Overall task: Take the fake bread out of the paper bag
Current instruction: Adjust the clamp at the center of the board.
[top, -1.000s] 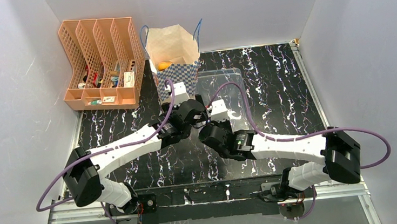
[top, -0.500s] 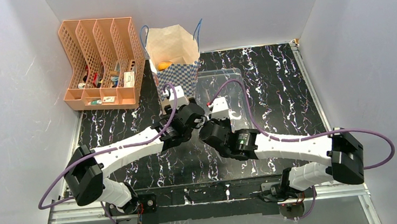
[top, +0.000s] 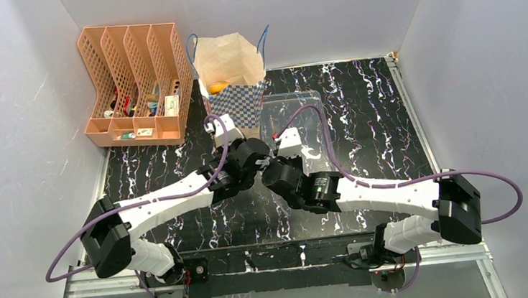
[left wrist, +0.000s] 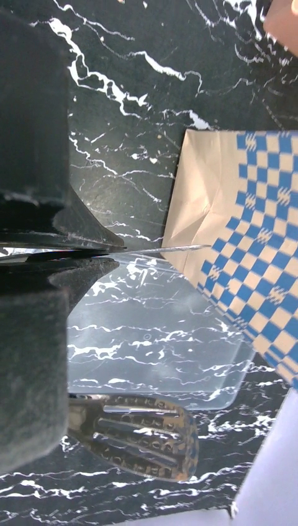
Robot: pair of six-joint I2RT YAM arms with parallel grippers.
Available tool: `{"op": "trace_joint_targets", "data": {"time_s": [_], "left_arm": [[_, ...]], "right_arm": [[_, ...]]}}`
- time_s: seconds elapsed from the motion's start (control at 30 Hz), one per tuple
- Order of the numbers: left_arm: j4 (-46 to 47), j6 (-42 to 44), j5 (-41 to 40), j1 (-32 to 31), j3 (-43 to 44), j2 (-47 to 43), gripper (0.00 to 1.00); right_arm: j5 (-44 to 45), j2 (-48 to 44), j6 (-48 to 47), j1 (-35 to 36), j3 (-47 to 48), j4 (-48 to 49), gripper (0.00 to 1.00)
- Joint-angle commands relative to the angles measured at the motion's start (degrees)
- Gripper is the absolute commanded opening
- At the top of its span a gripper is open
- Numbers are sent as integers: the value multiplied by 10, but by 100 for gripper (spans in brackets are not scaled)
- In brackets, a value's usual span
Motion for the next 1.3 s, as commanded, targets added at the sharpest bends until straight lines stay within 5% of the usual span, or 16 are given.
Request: {"op": "trace_joint_targets", "data": {"time_s": [0.0,0.43,0.6,0.77,0.93,1.13,1.27], "left_arm": [[-91,-6,-92,6,-33,-72,0],[-219,-93,-144,16,-83,-167,0],[-129,-27,-123,17,-94,-164,2],[77,130,-67,17,-78,-121,44],[126,212,-53,19,-14,-80,75],[203,334,-93,30,19,-95,83],[205,360,-88,94,32,-121,84]], "right_arm": [[60,-22,-18,-38,28,14,0],[22,-70,-27,-118,-17,8,0],[-12,-55,-39,-119,-14,24,0],[-43,-11,-44,-118,0,25,0],[-45,16,-48,-118,-4,29,0],[-46,48,-57,-120,-16,48,0],[-54,73,-62,-125,-17,60,0]]}}
